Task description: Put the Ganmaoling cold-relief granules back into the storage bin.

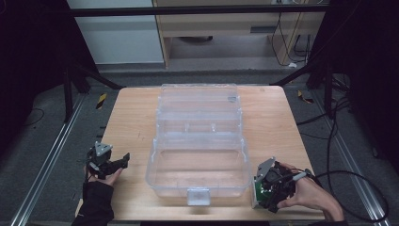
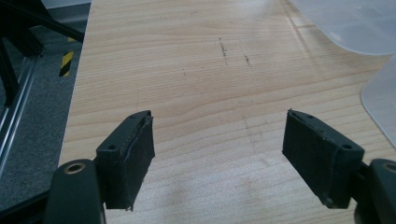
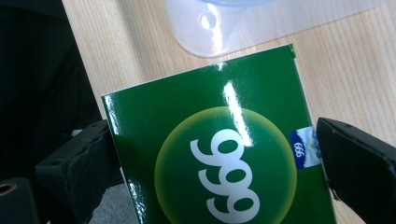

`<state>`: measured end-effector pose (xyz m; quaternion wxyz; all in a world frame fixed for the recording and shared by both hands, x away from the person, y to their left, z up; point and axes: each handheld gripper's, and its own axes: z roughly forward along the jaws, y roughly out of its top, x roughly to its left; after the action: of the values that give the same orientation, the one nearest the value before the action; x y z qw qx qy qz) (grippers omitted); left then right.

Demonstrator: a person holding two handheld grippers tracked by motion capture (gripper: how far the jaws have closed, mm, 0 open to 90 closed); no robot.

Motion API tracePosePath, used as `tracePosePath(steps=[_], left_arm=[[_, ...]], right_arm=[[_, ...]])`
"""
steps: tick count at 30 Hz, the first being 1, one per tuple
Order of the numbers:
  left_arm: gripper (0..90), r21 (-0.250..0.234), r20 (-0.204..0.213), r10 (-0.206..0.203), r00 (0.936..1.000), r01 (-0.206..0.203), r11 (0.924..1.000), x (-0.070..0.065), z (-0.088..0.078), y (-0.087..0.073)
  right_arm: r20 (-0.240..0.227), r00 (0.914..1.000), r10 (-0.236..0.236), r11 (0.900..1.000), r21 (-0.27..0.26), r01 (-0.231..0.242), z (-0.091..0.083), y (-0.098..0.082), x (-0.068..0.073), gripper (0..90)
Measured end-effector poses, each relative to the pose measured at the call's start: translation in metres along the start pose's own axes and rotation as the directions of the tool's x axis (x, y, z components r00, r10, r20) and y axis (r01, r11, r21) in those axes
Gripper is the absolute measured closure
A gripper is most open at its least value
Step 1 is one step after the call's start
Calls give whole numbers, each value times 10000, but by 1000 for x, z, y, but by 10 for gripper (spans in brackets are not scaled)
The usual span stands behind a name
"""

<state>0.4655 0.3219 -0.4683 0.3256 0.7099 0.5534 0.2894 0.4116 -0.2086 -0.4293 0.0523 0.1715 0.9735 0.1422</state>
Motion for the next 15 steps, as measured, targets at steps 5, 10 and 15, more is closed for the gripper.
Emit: tracePosePath(steps=[5,10,15], left_arm=[[244,-10,-3,22,10000,-22,10000,-1,0,0],[244,-2,-3,9,10000,-9,10000,0,0,0],[244,8,-4,21,10000,-21,10000,0,0,0]], right_arm=[[-72,9999,-104,9997,203,106,2,1,-1,38],[-194,9992,-339,9988,352,346,7,2,-3,49],[-215,9996,-203,9996,176,207,9,-5,-5,89]])
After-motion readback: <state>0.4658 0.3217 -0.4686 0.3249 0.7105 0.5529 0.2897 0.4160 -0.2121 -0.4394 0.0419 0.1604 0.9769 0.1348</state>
